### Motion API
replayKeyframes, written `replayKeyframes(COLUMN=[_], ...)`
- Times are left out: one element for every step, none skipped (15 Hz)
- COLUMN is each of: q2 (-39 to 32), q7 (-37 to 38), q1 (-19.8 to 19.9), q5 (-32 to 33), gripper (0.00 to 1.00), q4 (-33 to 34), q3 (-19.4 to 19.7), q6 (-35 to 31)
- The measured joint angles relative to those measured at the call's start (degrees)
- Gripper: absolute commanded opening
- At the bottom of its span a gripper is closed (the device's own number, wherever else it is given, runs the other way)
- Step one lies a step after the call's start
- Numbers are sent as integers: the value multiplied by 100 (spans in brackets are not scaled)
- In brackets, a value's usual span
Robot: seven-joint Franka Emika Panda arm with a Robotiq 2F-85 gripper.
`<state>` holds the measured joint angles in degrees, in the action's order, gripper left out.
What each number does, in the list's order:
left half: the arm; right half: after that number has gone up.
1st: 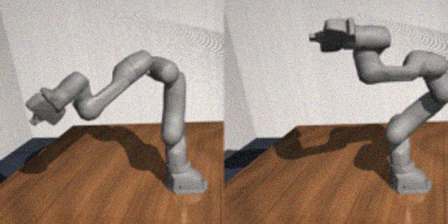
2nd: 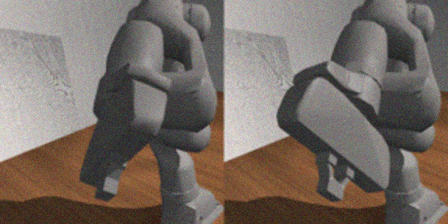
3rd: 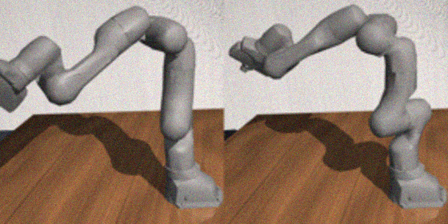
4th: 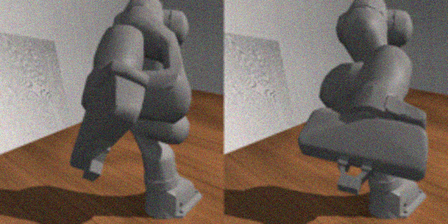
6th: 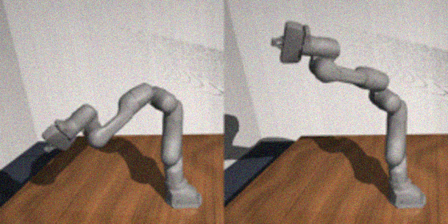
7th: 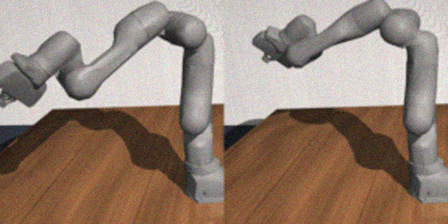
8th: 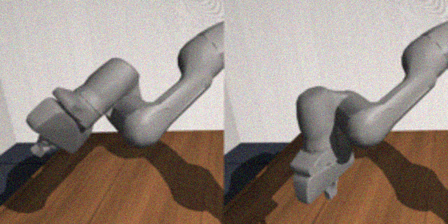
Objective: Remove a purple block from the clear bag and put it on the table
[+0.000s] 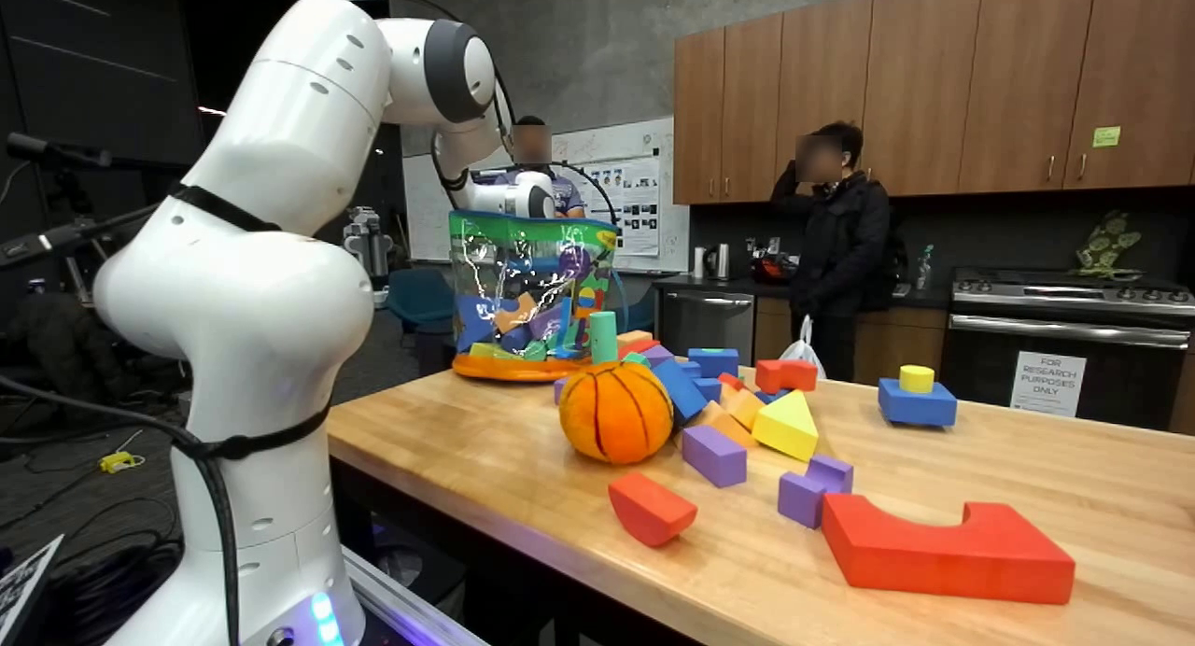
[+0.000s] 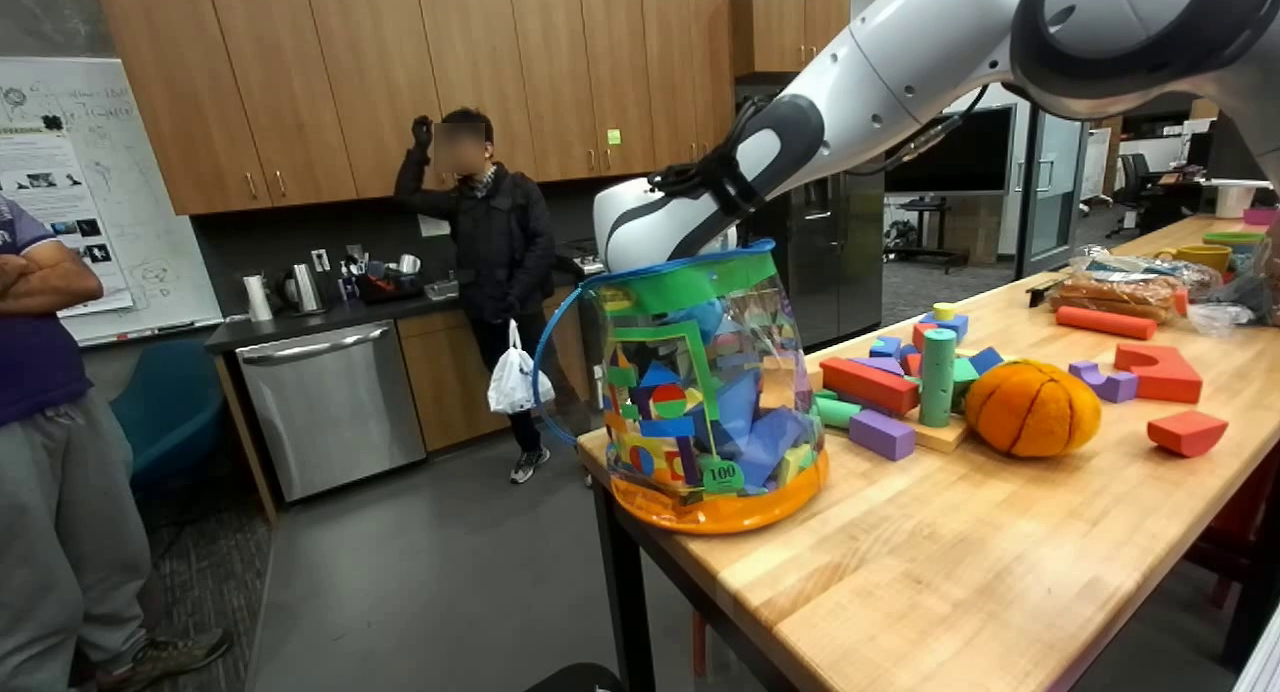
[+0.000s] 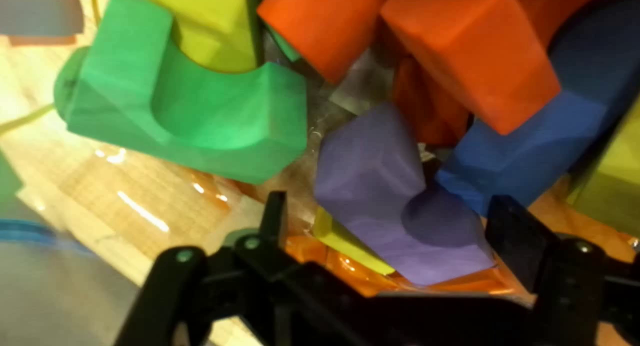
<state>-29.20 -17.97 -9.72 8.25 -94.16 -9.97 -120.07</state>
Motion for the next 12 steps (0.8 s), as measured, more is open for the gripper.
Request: replayKeyframes(q2=[-11, -31, -55, -79, -101, -124, -141, -147, -151, -155, -155, -156], q7=[11, 30, 48, 68, 83, 100, 115, 136, 152, 166, 176, 183], q1=[-6, -19, -34, -54, -75, -97, -116, -135, -152, -164, -173, -180], q5=[30, 65, 107, 160, 207, 269, 330, 398, 460, 520, 566, 611], gripper=[100, 100, 100, 75, 74, 70, 62, 55, 48, 41, 40, 37], q4=[15, 41, 74, 109, 143, 177, 206, 222, 229, 234, 239, 242], q3=[3, 10, 16, 24, 33, 43, 49, 55, 62, 67, 69, 69], q6=[-17, -23, -24, -24, -24, -24, -24, -24, -24, -24, -24, -24])
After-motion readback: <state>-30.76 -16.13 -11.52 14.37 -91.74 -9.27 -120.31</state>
